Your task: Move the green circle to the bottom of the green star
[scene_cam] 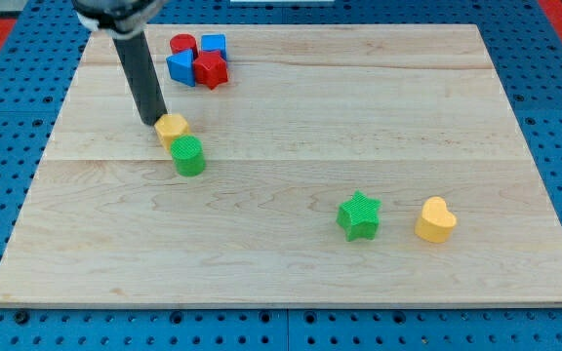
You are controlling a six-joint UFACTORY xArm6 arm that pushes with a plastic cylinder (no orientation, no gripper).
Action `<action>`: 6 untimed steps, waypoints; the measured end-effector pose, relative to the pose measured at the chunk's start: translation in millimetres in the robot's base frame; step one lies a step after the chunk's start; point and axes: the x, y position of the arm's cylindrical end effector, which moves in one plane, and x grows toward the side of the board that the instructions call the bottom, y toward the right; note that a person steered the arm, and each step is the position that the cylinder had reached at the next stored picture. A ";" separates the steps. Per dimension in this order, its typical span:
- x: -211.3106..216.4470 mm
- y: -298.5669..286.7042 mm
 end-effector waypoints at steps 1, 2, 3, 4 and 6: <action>50.5 25.6; 84.3 56.1; 94.7 99.9; 133.0 166.2; 143.0 251.4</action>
